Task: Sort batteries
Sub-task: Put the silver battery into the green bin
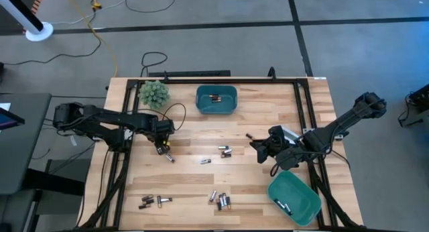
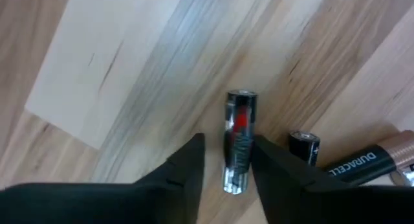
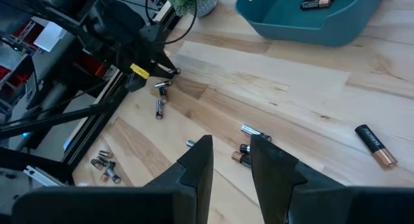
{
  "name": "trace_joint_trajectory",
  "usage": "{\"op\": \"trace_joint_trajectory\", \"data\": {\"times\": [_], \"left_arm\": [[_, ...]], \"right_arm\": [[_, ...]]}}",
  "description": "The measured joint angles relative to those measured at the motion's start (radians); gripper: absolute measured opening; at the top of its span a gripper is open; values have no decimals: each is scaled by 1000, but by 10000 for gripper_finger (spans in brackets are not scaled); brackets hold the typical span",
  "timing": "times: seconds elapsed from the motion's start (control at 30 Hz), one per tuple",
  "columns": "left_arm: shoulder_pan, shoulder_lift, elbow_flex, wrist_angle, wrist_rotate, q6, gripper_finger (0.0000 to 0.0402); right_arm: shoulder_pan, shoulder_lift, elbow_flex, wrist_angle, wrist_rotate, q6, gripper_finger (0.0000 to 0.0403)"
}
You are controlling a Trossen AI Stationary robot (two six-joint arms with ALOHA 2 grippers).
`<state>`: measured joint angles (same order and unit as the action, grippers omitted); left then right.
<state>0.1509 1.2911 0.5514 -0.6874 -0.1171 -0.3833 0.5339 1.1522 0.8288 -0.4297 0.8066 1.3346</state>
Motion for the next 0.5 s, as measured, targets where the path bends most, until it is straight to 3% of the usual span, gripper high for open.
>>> {"op": "trace_joint_trajectory", "data": {"times": [0.13,0.3,0.5], "left_arm": [[0,0,1,6,-11,17,36],[1,6,62,-74,-68,0,35],[0,5,258,-133,-95,51,35]], "right_arm": [[0,0,0,-1,0,0,118],[0,-2,0,-15,-4,-26,118],[4,-35,0,-69,-29,-19,118]]}}
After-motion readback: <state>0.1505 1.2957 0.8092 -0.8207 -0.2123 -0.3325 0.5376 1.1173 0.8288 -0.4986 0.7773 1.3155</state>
